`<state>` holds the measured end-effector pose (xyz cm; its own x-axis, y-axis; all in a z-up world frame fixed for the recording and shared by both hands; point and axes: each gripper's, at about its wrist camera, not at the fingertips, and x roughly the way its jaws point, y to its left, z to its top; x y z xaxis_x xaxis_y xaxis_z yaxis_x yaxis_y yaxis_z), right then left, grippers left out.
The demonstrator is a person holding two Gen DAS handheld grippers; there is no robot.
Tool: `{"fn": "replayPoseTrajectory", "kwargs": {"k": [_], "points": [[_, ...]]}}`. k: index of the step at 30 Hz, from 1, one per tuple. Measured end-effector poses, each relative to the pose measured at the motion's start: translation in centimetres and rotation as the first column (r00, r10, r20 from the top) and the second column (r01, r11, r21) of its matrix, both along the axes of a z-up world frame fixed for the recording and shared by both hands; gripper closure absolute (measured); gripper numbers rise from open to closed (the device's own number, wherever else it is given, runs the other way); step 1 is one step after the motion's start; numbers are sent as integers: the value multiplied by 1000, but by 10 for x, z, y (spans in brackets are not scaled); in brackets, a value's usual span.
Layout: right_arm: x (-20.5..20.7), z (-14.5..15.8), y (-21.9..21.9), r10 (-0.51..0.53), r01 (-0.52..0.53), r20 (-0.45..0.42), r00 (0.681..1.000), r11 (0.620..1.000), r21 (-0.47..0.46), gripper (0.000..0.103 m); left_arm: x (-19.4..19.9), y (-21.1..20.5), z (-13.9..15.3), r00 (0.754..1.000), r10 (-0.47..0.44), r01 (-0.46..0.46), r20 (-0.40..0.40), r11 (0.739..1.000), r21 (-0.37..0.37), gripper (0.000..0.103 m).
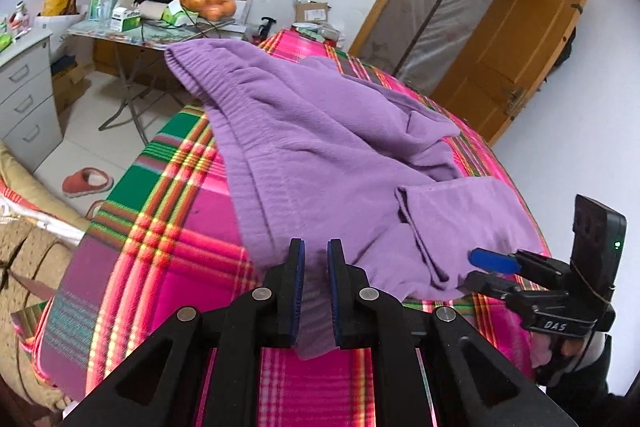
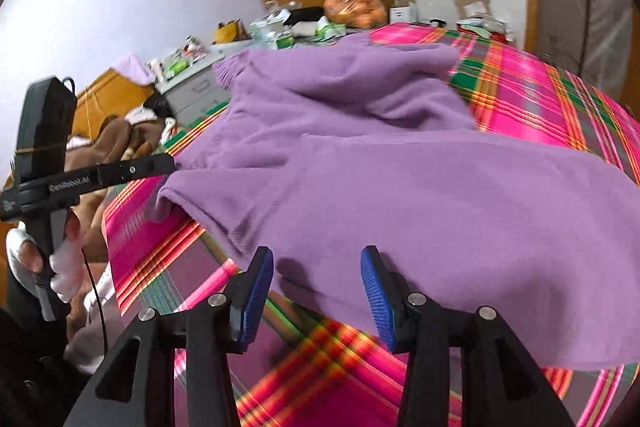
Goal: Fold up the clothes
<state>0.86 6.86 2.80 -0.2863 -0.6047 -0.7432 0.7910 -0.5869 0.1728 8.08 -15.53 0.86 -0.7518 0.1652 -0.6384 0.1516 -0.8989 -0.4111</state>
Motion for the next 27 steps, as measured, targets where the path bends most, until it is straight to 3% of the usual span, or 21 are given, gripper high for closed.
{"fn": "replayPoseTrajectory", "kwargs": {"k": [7, 8, 9, 10, 17, 20, 25, 27], "points": [[12, -5, -29, 61, -58, -60, 996, 997, 54, 58, 0, -1, -3, 1000, -3, 3, 0, 1000, 14, 91], [12, -5, -29, 58, -54, -69, 996, 997, 61, 71, 0, 0, -3, 1000, -7, 7, -1, 1000, 16, 91], [10, -5, -28, 52, -47, -75, 996, 997, 67, 97, 0, 1, -3, 1000, -11, 11, -1, 1000, 17, 91], [9, -5, -26, 48, -43, -76, 996, 997, 69, 101, -1, 2, -3, 1000, -15, 15, -1, 1000, 19, 91], [15, 4, -20, 71, -69, -77, 994, 997, 30, 97, -2, 1, -4, 1000, -17, 17, 0, 999, 27, 91], [22, 4, -26, 117, -115, -74, 990, 993, 37, 69, -2, 2, -5, 1000, -16, 16, 1, 1000, 25, 91], [21, -3, -38, 121, -116, -79, 990, 991, 67, 71, -2, 2, -5, 1000, -16, 16, 1, 1000, 26, 91], [20, -3, -38, 118, -112, -84, 989, 991, 71, 81, -2, 2, -5, 1000, -17, 17, 0, 999, 27, 91]]}}
